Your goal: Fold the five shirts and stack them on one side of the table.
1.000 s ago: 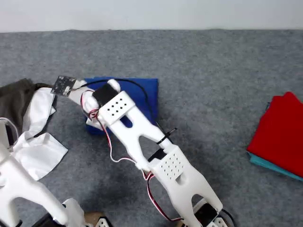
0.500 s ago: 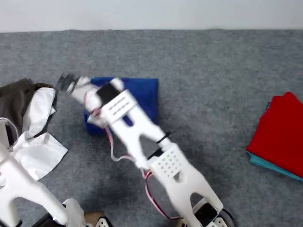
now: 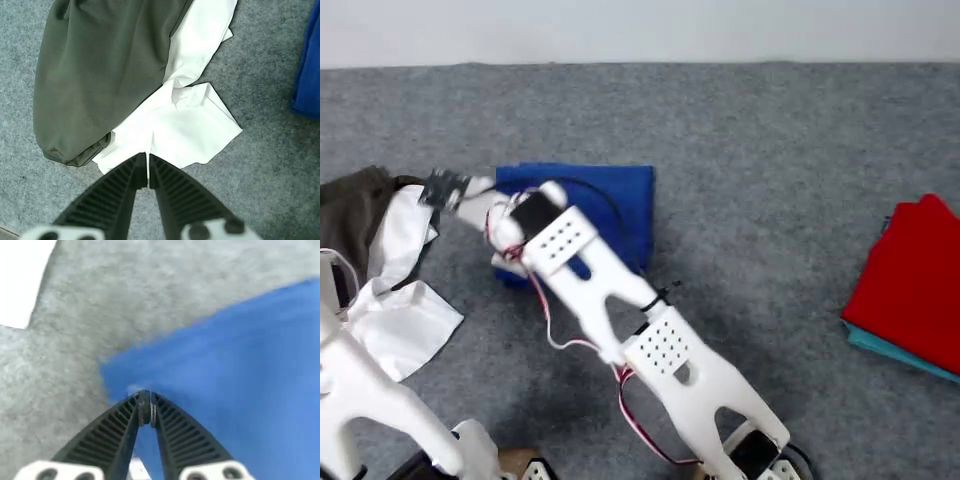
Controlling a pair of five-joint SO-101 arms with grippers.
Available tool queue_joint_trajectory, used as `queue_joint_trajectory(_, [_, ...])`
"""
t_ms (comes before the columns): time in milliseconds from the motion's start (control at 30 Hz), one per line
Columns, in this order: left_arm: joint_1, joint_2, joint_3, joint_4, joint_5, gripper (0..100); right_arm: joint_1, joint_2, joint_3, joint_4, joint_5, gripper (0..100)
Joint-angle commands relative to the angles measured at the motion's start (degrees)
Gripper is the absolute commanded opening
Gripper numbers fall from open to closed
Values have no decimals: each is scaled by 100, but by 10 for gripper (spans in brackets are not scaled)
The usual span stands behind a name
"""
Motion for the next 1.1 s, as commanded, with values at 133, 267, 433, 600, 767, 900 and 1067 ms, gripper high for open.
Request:
queue_joint_trajectory(133, [44,-185,-31,-97,53,15,813,-470,-958,998,9,9])
queue_joint_trajectory(267, [44,-185,-31,-97,53,15,1288,-523,-686,989,-422,9])
queue_joint_trajectory(433, [44,-193,-31,-88,53,15,1666,-945,158,998,-492,9])
queue_joint_trajectory(600, [44,-193,-31,-88,53,15,1833,-2009,1908,989,-730,35])
queue_joint_trajectory(767, [44,-193,-31,-88,53,15,1833,-2536,3270,954,-774,39])
queue_joint_trajectory(900, [44,-193,-31,-88,53,15,1833,-2273,3648,637,-774,39])
queue_joint_trajectory(1067, [44,-185,-31,-97,325,15,1719,-1349,3666,549,-1029,39])
